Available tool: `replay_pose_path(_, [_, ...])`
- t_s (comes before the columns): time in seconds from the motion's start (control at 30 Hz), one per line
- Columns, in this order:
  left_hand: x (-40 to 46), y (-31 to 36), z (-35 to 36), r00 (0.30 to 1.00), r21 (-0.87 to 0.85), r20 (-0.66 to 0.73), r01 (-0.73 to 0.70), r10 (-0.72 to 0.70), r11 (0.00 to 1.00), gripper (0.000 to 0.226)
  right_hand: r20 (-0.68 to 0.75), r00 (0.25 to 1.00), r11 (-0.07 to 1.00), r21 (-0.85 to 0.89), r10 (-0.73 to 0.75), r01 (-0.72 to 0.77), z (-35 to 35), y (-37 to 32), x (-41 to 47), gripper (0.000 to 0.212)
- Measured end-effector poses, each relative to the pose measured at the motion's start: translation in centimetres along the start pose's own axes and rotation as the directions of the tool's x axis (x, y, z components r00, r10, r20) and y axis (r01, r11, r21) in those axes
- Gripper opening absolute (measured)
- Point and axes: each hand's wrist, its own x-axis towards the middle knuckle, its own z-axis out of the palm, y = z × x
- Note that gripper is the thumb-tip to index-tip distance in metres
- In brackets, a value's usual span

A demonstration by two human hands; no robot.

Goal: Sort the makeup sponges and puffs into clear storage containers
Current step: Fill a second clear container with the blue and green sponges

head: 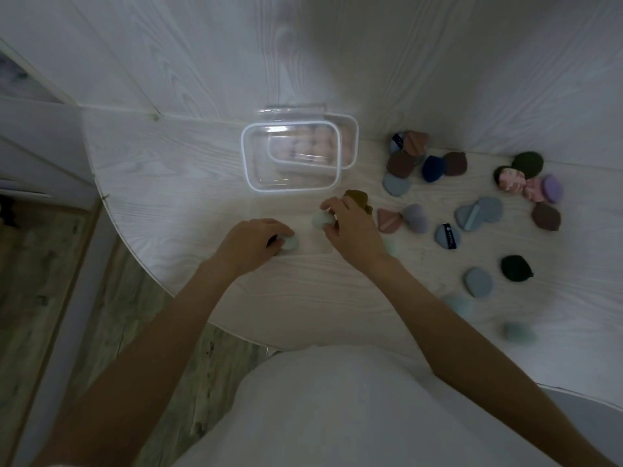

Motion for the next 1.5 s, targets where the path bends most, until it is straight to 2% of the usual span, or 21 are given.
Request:
replay_pose_path(0.17, [-1.0,0.7,0.5,0.986,0.076,0.168,0.0,-0.013,0.997,0.047,0.1,0.995,0.993,-0.118,0.026,-0.014,0.5,-1.1,0.0,0.022])
replay_pose_path(0.23, [-1.7,1.3,1.1,0.992,0.09,0.129,-0.004,-0.007,0.996,0.045,0.138,0.99,0.978,-0.21,0.035,-0.005,1.2,-1.6,-0.1,0.025])
replay_pose_path(0.37, [-2.4,1.6,2.4,0.999,0.03,-0.037,0.011,-0.01,0.999,0.042,0.155,0.987,0.93,-0.368,0.05,0.011,2.6,-2.2,-0.2,0.025])
replay_pose_path(0.5, [-2.4,1.8,3.3,0.997,0.087,-0.079,0.029,-0.022,0.996,0.054,0.164,0.983,0.949,-0.313,0.088,-0.033,3.0,-2.4,-0.3,0.03])
replay_pose_path(0.6, [-2.4,1.7,3.9,0.995,0.166,-0.1,0.005,0.012,0.986,0.047,0.178,0.984,0.965,-0.26,0.023,0.024,2.0,-2.1,-0.8,0.038])
replay_pose_path(0.67, [-2.4,1.7,3.9,0.994,0.177,-0.112,0.005,0.015,0.984,0.043,0.084,0.996,0.992,-0.124,-0.001,0.012,0.8,-1.1,-1.6,0.031])
replay_pose_path(0.73, [-2.4,1.6,3.9,0.994,0.16,-0.112,0.008,0.01,0.987,0.042,-0.118,0.992,0.998,-0.033,0.054,-0.059,-0.6,1.0,-2.6,0.018])
replay_pose_path(0.77, [-2.5,1.6,3.9,0.994,0.156,-0.111,0.007,0.011,0.988,0.042,-0.181,0.98,0.993,-0.061,0.084,-0.096,-1.1,2.4,-3.0,0.014])
replay_pose_path(0.8, [-2.5,1.6,3.9,0.994,0.157,-0.108,0.004,0.013,0.988,0.042,-0.18,0.977,0.981,-0.134,0.113,-0.138,-1.4,3.8,-3.4,0.014])
replay_pose_path(0.9, [-2.3,1.6,4.0,0.995,0.165,-0.103,0.009,0.009,0.986,0.043,0.034,0.965,0.91,-0.344,0.26,-0.233,-0.9,6.8,-4.1,0.036])
replay_pose_path(0.97, [-2.2,1.6,4.0,0.995,0.167,-0.102,0.012,0.005,0.986,0.042,0.079,0.958,0.885,-0.41,0.276,-0.222,-0.3,7.3,-4.4,0.039])
replay_pose_path(1.03, [-2.2,1.8,3.9,0.995,0.147,-0.101,0.012,0.003,0.989,0.043,0.002,0.978,0.916,-0.35,0.21,-0.196,-0.5,6.7,-4.4,0.037])
replay_pose_path(1.13, [-2.1,2.1,3.9,0.995,0.119,-0.099,0.035,-0.023,0.992,0.046,-0.2,0.976,0.996,0.06,0.081,-0.07,-1.8,3.9,-3.8,0.028])
replay_pose_path(1.17, [-2.1,2.2,4.0,0.994,0.12,-0.108,0.044,-0.031,0.992,0.044,-0.233,0.972,0.986,0.165,0.027,0.012,-2.1,2.5,-3.5,0.024])
replay_pose_path(1.2, [-2.1,2.3,4.2,0.992,0.127,-0.125,0.047,-0.031,0.991,0.041,-0.226,0.974,0.978,0.194,-0.029,0.075,-2.1,1.4,-3.0,0.021])
replay_pose_path(1.23, [-2.1,2.4,4.3,0.989,0.13,-0.141,0.05,-0.032,0.99,0.038,-0.174,0.981,0.981,0.154,-0.089,0.117,-1.9,0.4,-2.5,0.02])
replay_pose_path(1.3, [-2.2,2.5,4.3,0.988,0.119,-0.152,0.055,-0.037,0.991,0.034,0.022,0.986,0.981,-0.101,-0.164,0.165,-0.6,-0.6,-1.4,0.019])
replay_pose_path(1.37, [-2.2,2.5,4.5,0.986,0.121,-0.165,0.056,-0.036,0.991,0.032,0.138,0.976,0.884,-0.418,-0.168,0.211,1.0,-0.9,-0.4,0.02])
replay_pose_path(1.4, [-2.3,2.5,4.6,0.984,0.127,-0.175,0.058,-0.035,0.99,0.03,0.179,0.971,0.823,-0.519,-0.161,0.232,1.2,-1.2,-0.1,0.02])
replay_pose_path(1.43, [-2.3,2.5,4.8,0.981,0.134,-0.189,0.057,-0.031,0.989,0.029,0.198,0.968,0.77,-0.589,-0.154,0.243,1.4,-1.3,0.2,0.019])
replay_pose_path(1.5, [-2.5,2.5,5.1,0.974,0.148,-0.225,0.064,-0.03,0.987,0.027,0.228,0.965,0.744,-0.621,-0.129,0.246,1.4,-1.3,0.7,0.01])
